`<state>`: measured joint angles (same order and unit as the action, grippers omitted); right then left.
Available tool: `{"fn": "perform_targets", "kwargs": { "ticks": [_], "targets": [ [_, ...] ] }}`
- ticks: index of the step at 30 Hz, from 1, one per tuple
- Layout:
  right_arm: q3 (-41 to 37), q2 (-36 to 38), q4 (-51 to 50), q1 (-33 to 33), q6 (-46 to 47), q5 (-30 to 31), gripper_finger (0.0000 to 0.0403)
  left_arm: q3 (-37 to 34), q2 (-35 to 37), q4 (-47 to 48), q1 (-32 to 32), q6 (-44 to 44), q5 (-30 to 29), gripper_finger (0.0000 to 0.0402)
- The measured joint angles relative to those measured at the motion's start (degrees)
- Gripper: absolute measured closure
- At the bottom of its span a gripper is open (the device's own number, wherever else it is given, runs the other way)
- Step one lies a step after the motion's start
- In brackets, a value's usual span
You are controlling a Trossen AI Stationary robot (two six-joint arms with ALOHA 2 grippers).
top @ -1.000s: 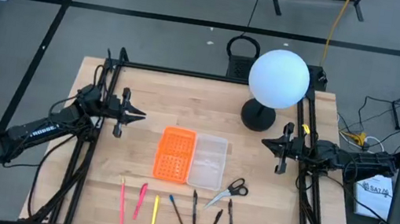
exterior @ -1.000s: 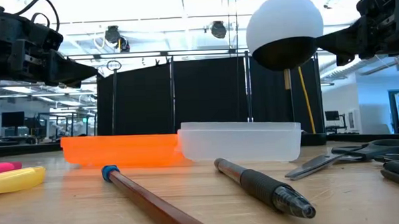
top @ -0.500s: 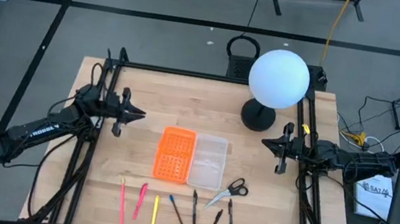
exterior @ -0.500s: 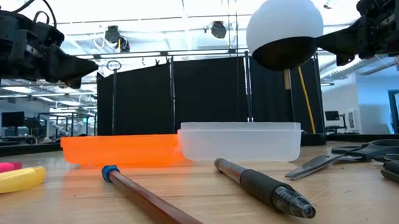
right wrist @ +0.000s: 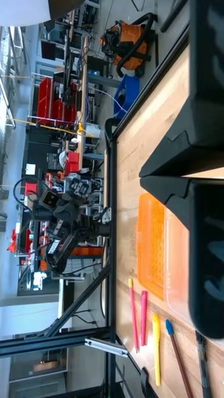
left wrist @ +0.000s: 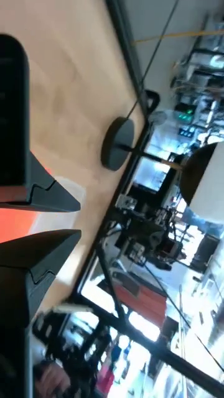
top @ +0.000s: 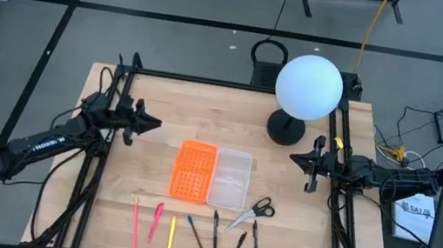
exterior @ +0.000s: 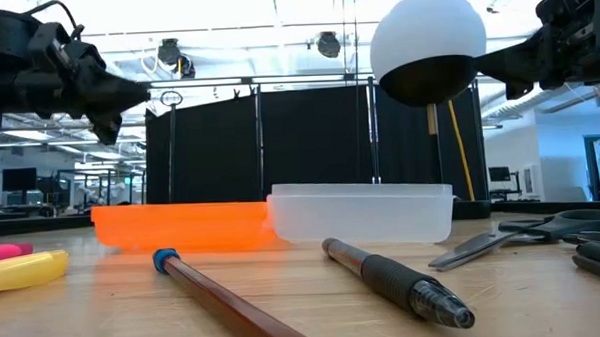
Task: Pick & place school supplies into a supply box
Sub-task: Put the pink pencil into the orange supply box
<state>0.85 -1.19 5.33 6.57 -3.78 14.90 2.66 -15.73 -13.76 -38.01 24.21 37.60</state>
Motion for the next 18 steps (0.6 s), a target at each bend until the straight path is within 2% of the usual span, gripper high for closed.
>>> {"fn": "perform_targets", "kwargs": {
  "ticks": [1,3,7,10,13,18],
  "targets": [
    [0.01,0.00,0.02,0.00,-0.04,0.01,0.0403,0.99,0.00,1.70,1.22,0.10,-0.84,0.0339],
    [0.00,0.00,0.02,0.00,-0.08,0.00,0.0403,3.66,0.00,8.10,4.46,-0.17,-6.56,0.0339],
    [0.01,0.00,0.02,0.00,-1.67,0.01,0.0403,12.42,-1.45,28.10,14.39,1.81,-26.56,0.0352],
    [0.01,0.00,0.04,0.00,-4.17,0.01,0.0403,17.86,-4.52,40.12,23.34,8.10,-39.75,0.0380],
    [0.02,0.00,0.42,0.00,-5.90,0.02,0.0403,22.07,-8.64,45.00,32.41,16.64,-48.49,0.0396],
    [0.02,0.00,0.49,0.00,-6.57,0.01,0.0403,27.19,-20.07,45.63,46.32,28.71,-56.79,0.0397]
  ]
}}
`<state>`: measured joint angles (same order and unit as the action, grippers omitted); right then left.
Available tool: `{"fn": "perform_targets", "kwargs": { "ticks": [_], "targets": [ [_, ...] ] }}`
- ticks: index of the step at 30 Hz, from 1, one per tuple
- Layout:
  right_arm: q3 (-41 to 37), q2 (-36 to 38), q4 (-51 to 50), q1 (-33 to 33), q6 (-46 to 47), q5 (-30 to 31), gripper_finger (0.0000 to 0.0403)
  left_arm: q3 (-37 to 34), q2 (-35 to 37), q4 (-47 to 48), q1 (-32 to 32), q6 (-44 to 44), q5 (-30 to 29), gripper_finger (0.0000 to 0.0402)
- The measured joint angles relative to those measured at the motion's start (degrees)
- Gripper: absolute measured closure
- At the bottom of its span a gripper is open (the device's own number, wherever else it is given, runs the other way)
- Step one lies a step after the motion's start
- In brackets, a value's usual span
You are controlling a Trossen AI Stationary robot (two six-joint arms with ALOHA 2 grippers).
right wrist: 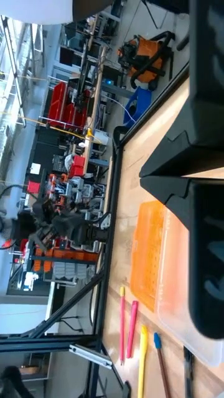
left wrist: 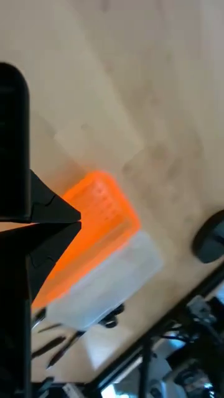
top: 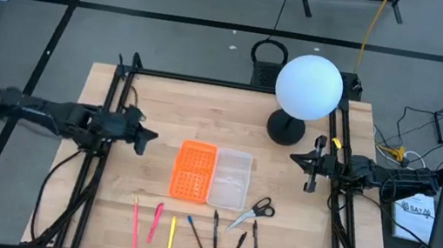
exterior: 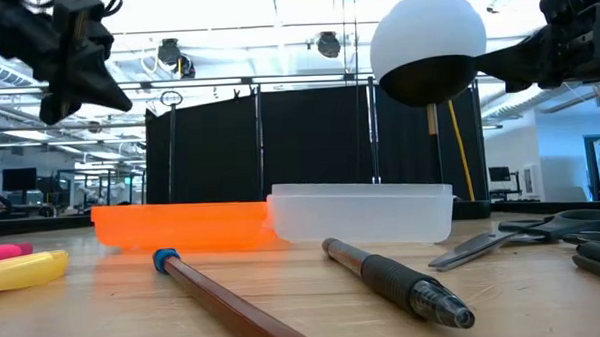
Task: Pick & place school supplies into a supply box
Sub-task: Put the pink pencil into the orange supply box
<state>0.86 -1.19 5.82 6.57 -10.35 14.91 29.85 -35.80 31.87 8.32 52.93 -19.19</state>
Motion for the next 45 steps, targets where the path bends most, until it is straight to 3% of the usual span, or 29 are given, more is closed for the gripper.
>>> {"fn": "perform_targets", "kwargs": {
  "ticks": [5,11,17,20,24,29,32,45],
  "targets": [
    [0.00,0.00,-0.01,0.00,0.26,0.01,0.0403,9.13,-15.76,6.07,10.02,13.45,-4.51,0.0396],
    [-0.01,-0.01,-0.03,0.00,0.22,0.00,0.0403,24.33,-37.73,21.23,18.26,30.03,-4.24,0.0397],
    [-0.01,-0.02,-0.55,0.00,0.22,-0.01,0.0403,37.76,-55.58,37.56,23.41,46.99,6.31,0.0399],
    [-0.02,-0.02,-0.52,0.00,0.22,-0.01,0.0403,41.02,-61.03,40.07,24.49,51.34,12.10,0.0397],
    [-0.01,-0.02,-0.50,0.00,0.22,-0.01,0.0403,41.59,-64.78,39.81,24.84,52.43,21.03,0.0394],
    [-0.02,-0.02,-0.50,0.00,0.24,-0.01,0.0403,41.52,-65.23,38.60,26.46,51.19,14.65,0.0386],
    [-0.01,-0.02,-0.50,0.00,1.63,-0.01,0.0403,41.52,-64.93,39.29,27.43,51.45,14.09,0.0370],
    [-0.01,-0.09,-1.74,0.00,2.38,-0.10,0.0403,40.54,-64.91,41.23,34.20,67.42,16.83,0.0181]
  ]
}}
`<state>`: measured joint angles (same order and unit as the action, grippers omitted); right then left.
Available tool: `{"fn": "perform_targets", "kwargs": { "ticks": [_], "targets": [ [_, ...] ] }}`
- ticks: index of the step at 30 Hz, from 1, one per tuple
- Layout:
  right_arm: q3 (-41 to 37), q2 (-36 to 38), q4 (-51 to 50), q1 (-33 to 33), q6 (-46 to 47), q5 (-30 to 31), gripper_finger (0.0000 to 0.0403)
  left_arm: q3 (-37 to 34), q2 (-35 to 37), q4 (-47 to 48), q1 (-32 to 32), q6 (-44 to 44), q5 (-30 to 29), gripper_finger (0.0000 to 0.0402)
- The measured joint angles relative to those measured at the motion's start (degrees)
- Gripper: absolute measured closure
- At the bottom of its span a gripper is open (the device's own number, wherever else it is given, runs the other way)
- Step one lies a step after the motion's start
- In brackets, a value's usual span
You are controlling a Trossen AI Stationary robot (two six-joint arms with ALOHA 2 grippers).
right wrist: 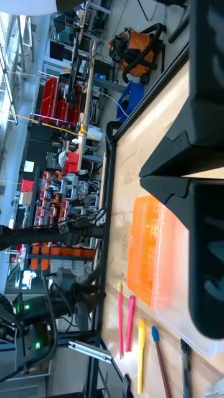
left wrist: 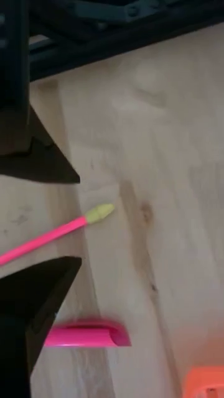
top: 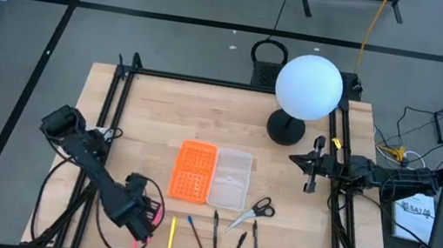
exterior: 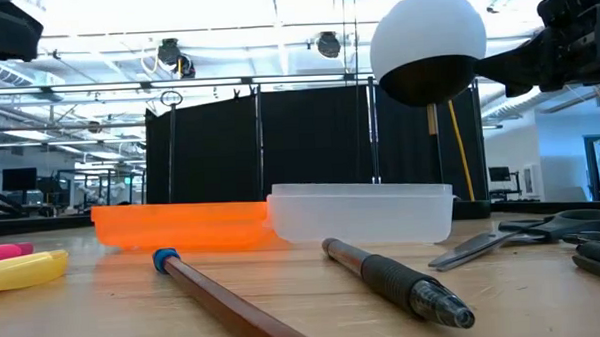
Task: Pick & place school supplies into a supply box
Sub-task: Put the pink pencil into the orange supply box
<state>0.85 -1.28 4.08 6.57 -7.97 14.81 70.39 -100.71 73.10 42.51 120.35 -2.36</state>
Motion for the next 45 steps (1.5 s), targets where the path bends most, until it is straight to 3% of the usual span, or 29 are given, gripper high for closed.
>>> {"fn": "perform_targets", "kwargs": {
  "ticks": [9,18,29,34,45],
  "targets": [
    [0.01,-0.02,-0.13,0.00,1.51,0.00,0.0403,-0.92,0.00,-1.18,0.23,-0.57,-2.73,0.0154],
    [0.01,-0.04,-0.11,0.00,1.47,0.01,0.0403,-9.25,0.00,-11.67,-0.46,-0.62,3.19,0.0153],
    [0.01,-0.04,-0.09,0.00,1.33,0.02,0.0403,-15.29,0.37,-22.15,-1.56,-2.14,3.09,0.0156],
    [0.00,-0.33,-0.07,0.00,1.32,0.04,0.0403,-16.31,0.35,-23.38,-1.61,-2.14,2.74,0.0191],
    [0.01,-0.68,-0.04,0.00,1.31,0.07,0.0403,-16.35,0.22,-23.76,-1.65,-2.14,1.85,0.0331]
  ]
}}
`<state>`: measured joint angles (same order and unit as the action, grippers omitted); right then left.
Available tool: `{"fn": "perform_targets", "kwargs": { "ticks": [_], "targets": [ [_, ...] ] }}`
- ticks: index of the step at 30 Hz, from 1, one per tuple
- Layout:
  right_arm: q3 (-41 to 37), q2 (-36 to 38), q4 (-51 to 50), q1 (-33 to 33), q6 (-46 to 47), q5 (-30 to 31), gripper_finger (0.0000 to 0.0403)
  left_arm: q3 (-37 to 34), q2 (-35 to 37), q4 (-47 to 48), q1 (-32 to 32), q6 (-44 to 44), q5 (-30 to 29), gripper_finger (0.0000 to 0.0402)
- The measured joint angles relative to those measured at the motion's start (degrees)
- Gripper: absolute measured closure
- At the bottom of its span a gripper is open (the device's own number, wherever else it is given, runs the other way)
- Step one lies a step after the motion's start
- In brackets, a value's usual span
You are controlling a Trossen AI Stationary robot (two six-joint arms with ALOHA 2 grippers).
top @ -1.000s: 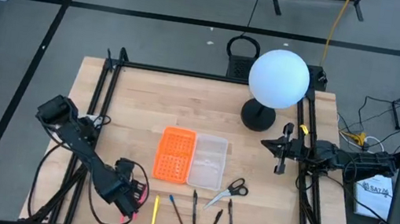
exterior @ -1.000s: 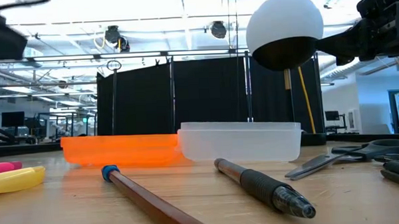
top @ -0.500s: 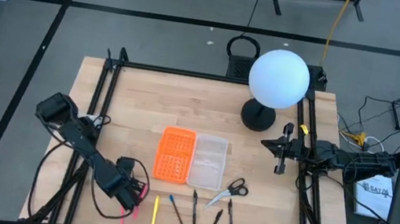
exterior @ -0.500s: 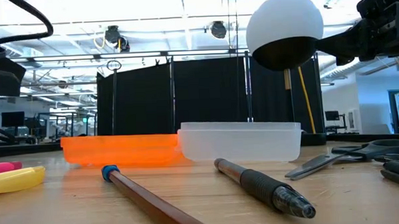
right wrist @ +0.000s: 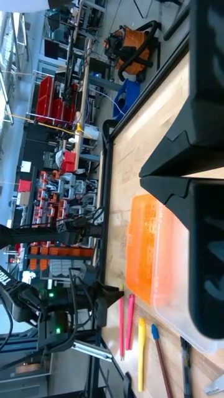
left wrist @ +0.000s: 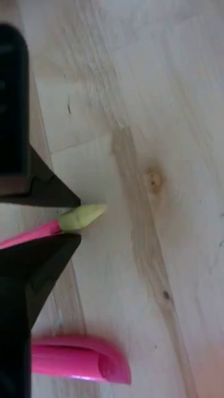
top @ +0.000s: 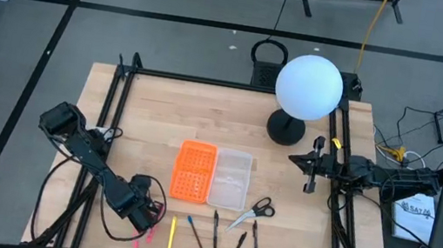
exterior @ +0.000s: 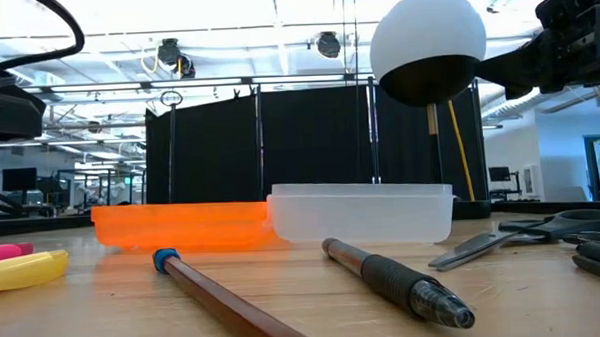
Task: Pick & place school supplies into a supply box
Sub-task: Put the pink pencil into the orange supply box
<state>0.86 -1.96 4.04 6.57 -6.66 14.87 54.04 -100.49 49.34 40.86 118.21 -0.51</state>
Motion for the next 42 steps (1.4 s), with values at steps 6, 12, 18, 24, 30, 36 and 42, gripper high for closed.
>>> {"fn": "perform_targets", "kwargs": {
  "ticks": [6,12,18,24,30,36,42],
  "targets": [
    [0.00,0.00,0.02,0.00,0.00,0.00,0.0403,0.00,0.10,0.51,-0.17,-1.11,-0.59,0.0385],
    [0.00,0.00,0.02,0.00,0.00,0.00,0.0403,-0.72,3.97,2.95,-0.47,-2.01,-4.50,0.0380],
    [0.00,0.00,0.02,0.02,0.00,0.00,0.0403,1.71,13.25,6.06,-0.81,-1.61,-14.69,0.0387],
    [0.00,-0.30,0.07,0.01,0.01,0.01,0.0403,7.22,20.49,5.18,-6.73,-8.68,-24.42,0.0385],
    [0.00,-0.72,0.28,0.02,0.02,0.02,0.0403,14.08,19.12,-5.39,-19.06,-31.07,-22.27,0.0387],
    [0.00,-1.16,0.37,0.02,0.13,0.04,0.0403,19.21,12.61,-22.75,-30.40,-49.28,-12.34,0.0387],
    [0.00,-1.90,0.32,0.02,1.90,0.02,0.0403,26.17,1.44,-21.57,-36.32,-53.73,-3.67,0.0385]
  ]
}}
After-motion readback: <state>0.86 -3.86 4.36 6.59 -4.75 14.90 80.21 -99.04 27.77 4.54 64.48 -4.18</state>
